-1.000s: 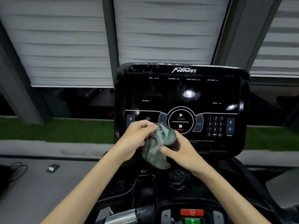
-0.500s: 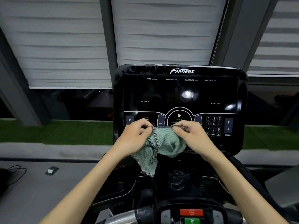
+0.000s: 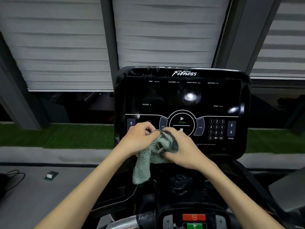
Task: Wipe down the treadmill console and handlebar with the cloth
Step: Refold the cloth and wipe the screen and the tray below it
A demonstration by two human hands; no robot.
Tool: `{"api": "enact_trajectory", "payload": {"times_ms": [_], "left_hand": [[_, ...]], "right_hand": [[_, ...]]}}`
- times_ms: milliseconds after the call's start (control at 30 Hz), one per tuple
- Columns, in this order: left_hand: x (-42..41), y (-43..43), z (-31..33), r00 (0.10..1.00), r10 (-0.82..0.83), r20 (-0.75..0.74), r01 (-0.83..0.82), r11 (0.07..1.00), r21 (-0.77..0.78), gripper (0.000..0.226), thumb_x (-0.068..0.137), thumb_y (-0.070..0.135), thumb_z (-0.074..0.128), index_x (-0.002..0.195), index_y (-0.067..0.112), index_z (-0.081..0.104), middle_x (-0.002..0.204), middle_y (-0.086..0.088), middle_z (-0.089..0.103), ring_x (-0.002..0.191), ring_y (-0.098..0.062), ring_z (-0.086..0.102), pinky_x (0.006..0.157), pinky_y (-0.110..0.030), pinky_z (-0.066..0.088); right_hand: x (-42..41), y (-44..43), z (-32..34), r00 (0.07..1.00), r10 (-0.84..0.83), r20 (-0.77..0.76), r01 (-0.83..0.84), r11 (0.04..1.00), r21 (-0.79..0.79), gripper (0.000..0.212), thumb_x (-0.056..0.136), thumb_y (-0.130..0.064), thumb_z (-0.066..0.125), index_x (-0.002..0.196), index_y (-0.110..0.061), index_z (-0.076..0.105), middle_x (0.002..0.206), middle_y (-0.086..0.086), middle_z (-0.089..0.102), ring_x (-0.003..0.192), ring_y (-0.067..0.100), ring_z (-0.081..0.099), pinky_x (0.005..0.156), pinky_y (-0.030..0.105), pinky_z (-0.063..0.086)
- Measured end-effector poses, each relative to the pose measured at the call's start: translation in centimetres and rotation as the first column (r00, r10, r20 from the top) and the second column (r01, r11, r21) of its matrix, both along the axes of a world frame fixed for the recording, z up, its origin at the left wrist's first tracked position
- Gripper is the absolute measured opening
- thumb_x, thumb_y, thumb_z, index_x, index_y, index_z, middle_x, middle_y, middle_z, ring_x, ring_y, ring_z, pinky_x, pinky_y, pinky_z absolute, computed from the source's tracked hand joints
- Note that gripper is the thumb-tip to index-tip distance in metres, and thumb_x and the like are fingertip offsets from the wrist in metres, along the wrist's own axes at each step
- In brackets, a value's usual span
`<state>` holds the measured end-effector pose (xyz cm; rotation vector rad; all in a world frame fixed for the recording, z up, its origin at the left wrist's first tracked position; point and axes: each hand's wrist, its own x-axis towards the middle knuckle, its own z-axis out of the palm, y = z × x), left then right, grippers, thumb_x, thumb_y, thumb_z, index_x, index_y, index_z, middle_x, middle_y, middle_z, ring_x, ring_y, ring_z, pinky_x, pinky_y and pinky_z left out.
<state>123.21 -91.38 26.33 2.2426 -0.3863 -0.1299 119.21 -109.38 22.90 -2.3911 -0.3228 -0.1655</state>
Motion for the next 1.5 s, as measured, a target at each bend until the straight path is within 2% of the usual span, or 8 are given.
{"api": "enact_trajectory", "payload": {"times_ms": [167, 267, 367, 500, 667, 933, 1133, 1500], "left_hand": [[0.2, 2.3, 1.2, 0.975, -0.077, -0.21, 0.105, 0.987, 0.121, 0.072, 0.077, 0.077, 0.055, 0.071, 0.005, 0.058, 0.054, 0.006, 0.052, 0.051, -0.008, 0.05, 0.06, -0.02, 0.048], [-0.4, 2.6, 2.0, 0.944, -0.165, -0.284, 0.198, 0.976, 0.092, 0.045, 0.089, 0.053, 0.061, 0.085, 0.009, 0.071, 0.045, 0.014, 0.055, 0.043, 0.002, 0.052, 0.048, -0.008, 0.039], [-0.7, 2.7, 1.7, 0.913, -0.283, -0.295, 0.209, 0.943, -0.258, 0.03, 0.097, 0.024, 0.059, 0.127, 0.028, 0.057, 0.071, 0.001, 0.073, 0.065, -0.006, 0.068, 0.061, -0.014, 0.049], [-0.8, 2.3, 1.0, 0.944, -0.298, -0.138, 0.188, 0.835, -0.517, 0.023, 0.098, 0.011, 0.055, 0.119, 0.017, 0.065, 0.1, -0.012, 0.075, 0.091, -0.017, 0.07, 0.077, -0.022, 0.054], [-0.6, 1.9, 0.8, 0.972, -0.233, 0.016, 0.213, 0.861, -0.462, 0.019, 0.094, 0.012, 0.063, 0.109, 0.019, 0.072, 0.111, 0.003, 0.073, 0.109, -0.014, 0.066, 0.096, -0.03, 0.051], [-0.4, 4.0, 0.0, 0.997, -0.059, 0.041, 0.068, 0.963, -0.26, 0.03, 0.081, 0.018, 0.079, 0.109, 0.028, 0.072, 0.096, 0.012, 0.071, 0.089, -0.004, 0.066, 0.088, -0.021, 0.052], [0.4, 4.8, -1.8, 0.991, 0.062, 0.115, -0.057, 0.997, -0.051, 0.042, 0.069, 0.026, 0.088, 0.107, 0.026, 0.072, 0.103, 0.006, 0.072, 0.094, -0.006, 0.066, 0.089, -0.021, 0.053], [1.0, 5.6, -3.0, 0.999, -0.039, 0.037, 0.04, 0.999, -0.029, 0.018, 0.093, 0.046, 0.059, 0.088, 0.029, 0.063, 0.108, 0.009, 0.064, 0.105, -0.008, 0.059, 0.089, -0.028, 0.043]], "right_hand": [[0.5, -2.1, 0.7, 0.922, 0.137, -0.362, 0.023, 0.914, 0.404, 0.037, 0.082, -0.002, 0.066, 0.113, -0.019, 0.056, 0.091, 0.016, 0.07, 0.076, 0.026, 0.062, 0.067, 0.035, 0.052], [0.6, -2.3, 1.3, 0.877, 0.133, -0.461, 0.18, 0.8, 0.572, 0.026, 0.085, -0.001, 0.051, 0.105, -0.011, 0.065, 0.093, 0.013, 0.065, 0.081, 0.019, 0.059, 0.068, 0.029, 0.05], [0.7, -2.4, 0.8, 0.813, 0.319, -0.487, 0.316, 0.46, 0.83, 0.037, 0.085, -0.027, 0.057, 0.116, -0.008, 0.061, 0.112, 0.012, 0.061, 0.097, 0.025, 0.06, 0.078, 0.039, 0.052], [-0.3, -1.7, -0.5, 0.739, 0.55, -0.389, 0.436, 0.05, 0.899, 0.062, 0.086, -0.051, 0.061, 0.135, -0.018, 0.044, 0.129, 0.022, 0.058, 0.115, 0.042, 0.057, 0.095, 0.059, 0.044], [-2.0, 1.2, -0.7, 0.806, 0.447, -0.388, 0.308, 0.242, 0.92, 0.082, 0.074, -0.016, 0.078, 0.142, -0.032, 0.033, 0.103, 0.017, 0.071, 0.098, 0.033, 0.067, 0.083, 0.054, 0.052], [-1.4, 0.7, 0.8, 0.955, 0.135, -0.264, 0.119, 0.641, 0.758, 0.04, 0.069, -0.006, 0.079, 0.107, -0.007, 0.069, 0.087, 0.01, 0.07, 0.081, 0.017, 0.064, 0.069, 0.023, 0.053], [0.2, 0.8, 0.2, 0.971, -0.236, -0.033, 0.233, 0.911, 0.34, 0.033, 0.064, -0.008, 0.088, 0.089, -0.022, 0.071, 0.062, -0.01, 0.047, 0.057, 0.002, 0.046, 0.062, 0.016, 0.044], [0.6, 1.9, -0.2, 0.902, 0.077, -0.425, 0.239, 0.73, 0.64, 0.022, 0.103, -0.023, 0.041, 0.109, -0.011, 0.058, 0.102, 0.007, 0.07, 0.09, 0.024, 0.069, 0.079, 0.041, 0.057]]}}
